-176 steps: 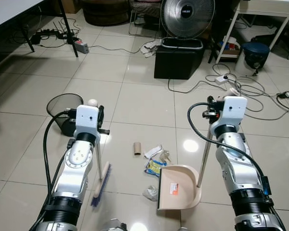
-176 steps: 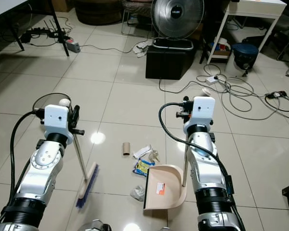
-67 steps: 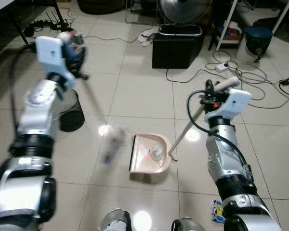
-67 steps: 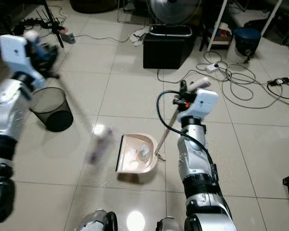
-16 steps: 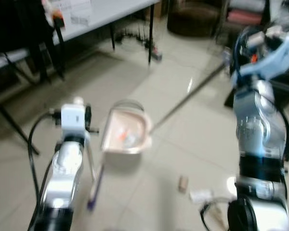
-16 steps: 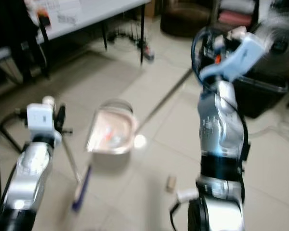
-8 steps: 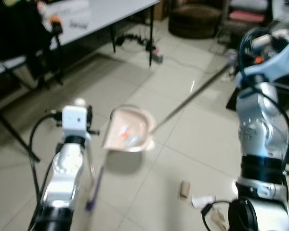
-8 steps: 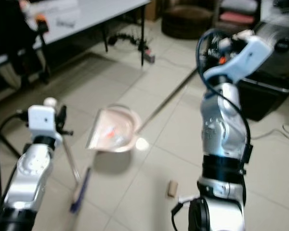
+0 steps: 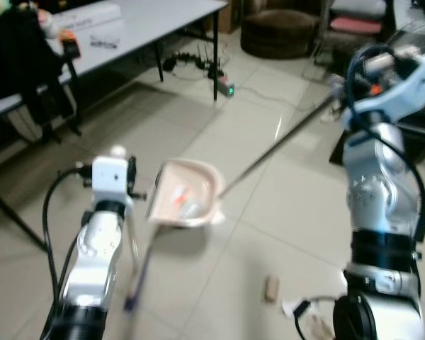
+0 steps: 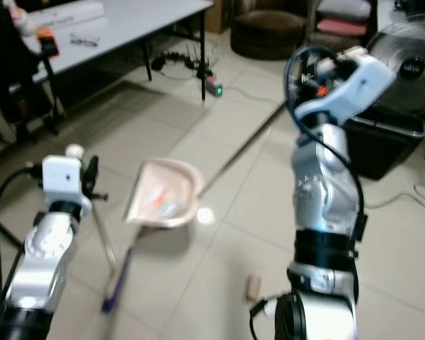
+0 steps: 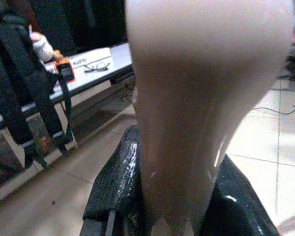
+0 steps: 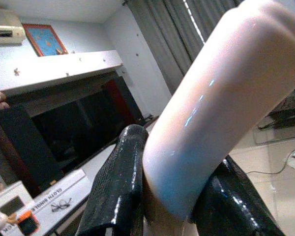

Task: Sweep floor

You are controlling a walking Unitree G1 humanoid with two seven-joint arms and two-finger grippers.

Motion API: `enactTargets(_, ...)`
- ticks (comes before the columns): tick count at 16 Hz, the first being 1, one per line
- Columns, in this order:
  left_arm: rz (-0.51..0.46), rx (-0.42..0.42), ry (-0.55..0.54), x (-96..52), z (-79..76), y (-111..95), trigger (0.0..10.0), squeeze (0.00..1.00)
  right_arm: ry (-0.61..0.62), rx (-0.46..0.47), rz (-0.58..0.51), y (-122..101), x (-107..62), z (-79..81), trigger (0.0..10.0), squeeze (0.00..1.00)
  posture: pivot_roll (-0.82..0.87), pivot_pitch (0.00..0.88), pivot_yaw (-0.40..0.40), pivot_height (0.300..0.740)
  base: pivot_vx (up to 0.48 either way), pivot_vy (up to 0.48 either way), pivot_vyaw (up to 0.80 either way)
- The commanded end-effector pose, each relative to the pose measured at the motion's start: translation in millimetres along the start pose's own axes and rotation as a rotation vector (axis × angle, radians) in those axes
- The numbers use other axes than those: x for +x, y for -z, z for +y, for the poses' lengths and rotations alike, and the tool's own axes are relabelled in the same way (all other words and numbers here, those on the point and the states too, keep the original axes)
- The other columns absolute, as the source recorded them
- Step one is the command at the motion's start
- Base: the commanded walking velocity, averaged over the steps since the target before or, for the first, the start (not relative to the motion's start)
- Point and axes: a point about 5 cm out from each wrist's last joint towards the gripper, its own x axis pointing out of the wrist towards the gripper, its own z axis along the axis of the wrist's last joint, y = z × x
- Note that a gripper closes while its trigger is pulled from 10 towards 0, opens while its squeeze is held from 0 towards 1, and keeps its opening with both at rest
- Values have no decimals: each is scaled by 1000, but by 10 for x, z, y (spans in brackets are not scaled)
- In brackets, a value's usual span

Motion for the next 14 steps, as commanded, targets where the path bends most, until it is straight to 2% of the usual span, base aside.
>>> enactTargets(1, -55, -3, 12, 30, -50, -118, 10000, 0, 10, -4, -72, -158, 14, -35, 10000, 0, -60, 0, 27, 740, 431, 0, 0)
enactTargets(14, -61, 1, 3, 38, -36, -116, 10000, 0, -2, -6, -67, -124, 26, -21, 10000, 0, -57, 0, 21, 740, 429, 0, 0)
